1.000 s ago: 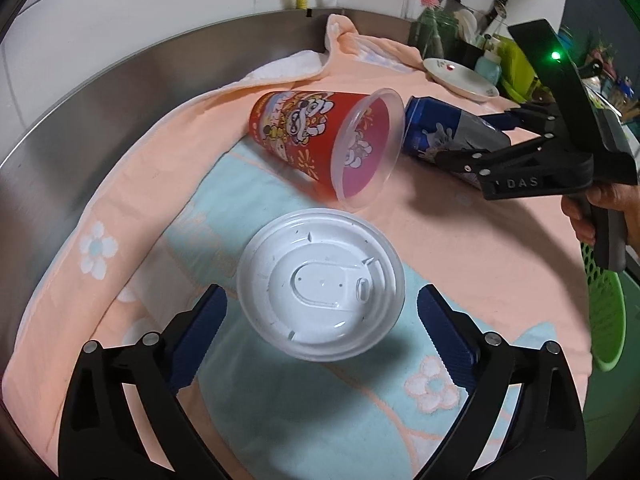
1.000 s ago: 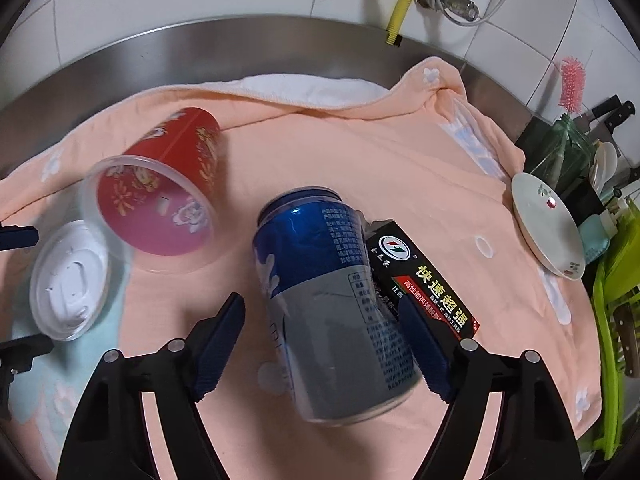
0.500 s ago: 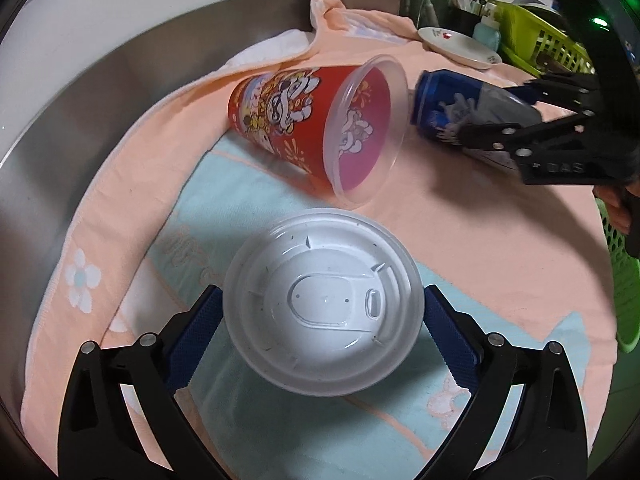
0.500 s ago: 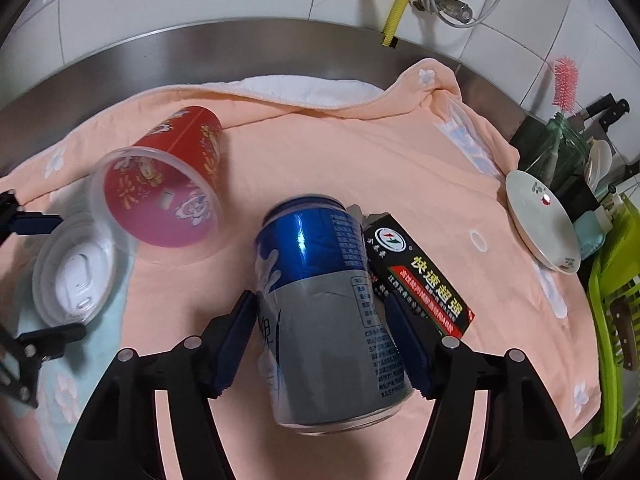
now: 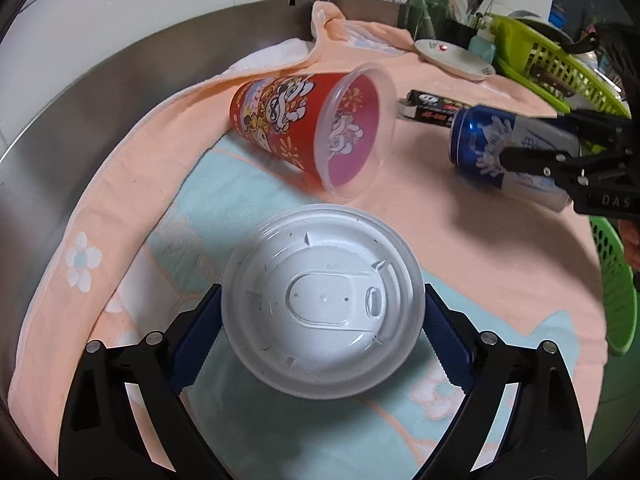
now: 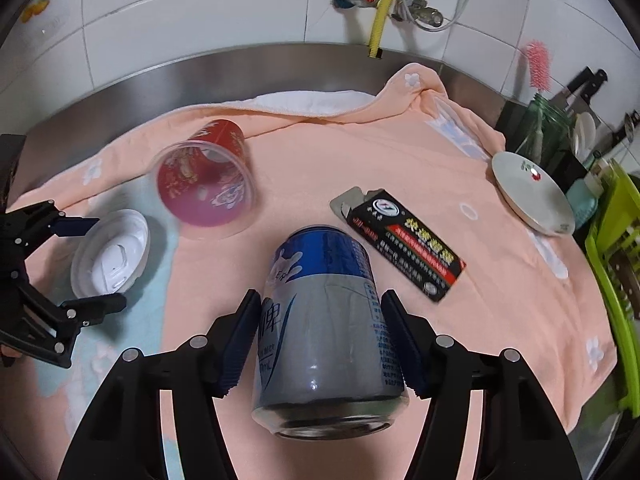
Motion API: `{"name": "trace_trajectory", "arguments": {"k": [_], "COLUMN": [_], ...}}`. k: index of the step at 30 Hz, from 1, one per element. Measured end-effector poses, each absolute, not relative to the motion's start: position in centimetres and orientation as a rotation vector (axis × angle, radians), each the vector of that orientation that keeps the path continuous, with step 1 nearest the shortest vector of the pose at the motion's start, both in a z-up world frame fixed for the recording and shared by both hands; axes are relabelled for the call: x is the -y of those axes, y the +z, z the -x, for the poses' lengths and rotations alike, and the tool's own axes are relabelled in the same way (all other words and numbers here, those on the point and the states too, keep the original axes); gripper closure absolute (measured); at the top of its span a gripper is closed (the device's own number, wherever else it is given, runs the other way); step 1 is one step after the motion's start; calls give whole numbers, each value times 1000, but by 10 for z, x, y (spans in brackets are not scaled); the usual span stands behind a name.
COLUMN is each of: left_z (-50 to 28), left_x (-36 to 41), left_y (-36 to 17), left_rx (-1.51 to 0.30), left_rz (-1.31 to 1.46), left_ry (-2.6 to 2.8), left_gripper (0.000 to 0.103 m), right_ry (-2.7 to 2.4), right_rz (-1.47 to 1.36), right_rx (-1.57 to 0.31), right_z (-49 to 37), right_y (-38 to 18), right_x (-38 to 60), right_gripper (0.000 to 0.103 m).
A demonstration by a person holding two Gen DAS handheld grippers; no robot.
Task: Collect trash
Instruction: 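Drop the can into the green basket with the right tool while the left tool drops the lid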
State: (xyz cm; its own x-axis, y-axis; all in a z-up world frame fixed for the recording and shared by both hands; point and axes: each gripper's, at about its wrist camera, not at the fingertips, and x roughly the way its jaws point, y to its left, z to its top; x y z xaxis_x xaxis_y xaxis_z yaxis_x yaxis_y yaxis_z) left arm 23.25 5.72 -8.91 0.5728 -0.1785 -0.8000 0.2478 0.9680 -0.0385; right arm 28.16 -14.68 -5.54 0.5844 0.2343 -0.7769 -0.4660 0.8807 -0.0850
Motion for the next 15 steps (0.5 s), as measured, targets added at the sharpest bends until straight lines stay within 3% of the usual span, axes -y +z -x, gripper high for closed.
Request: {"name": "trace_trajectory", "arguments": {"k": [15], "left_z": [-173], "left_x": [-15], "left_y": [-52], "left_rx": [-839], "left_rz": [-49], "left_ry": [-357], "left_gripper": [11], "right_ry": [355], "right_rz": [176], "right_rx": [-768], "right_z": [-197], "right_y": [-18], "right_x": [211], "right_gripper": [44]}}
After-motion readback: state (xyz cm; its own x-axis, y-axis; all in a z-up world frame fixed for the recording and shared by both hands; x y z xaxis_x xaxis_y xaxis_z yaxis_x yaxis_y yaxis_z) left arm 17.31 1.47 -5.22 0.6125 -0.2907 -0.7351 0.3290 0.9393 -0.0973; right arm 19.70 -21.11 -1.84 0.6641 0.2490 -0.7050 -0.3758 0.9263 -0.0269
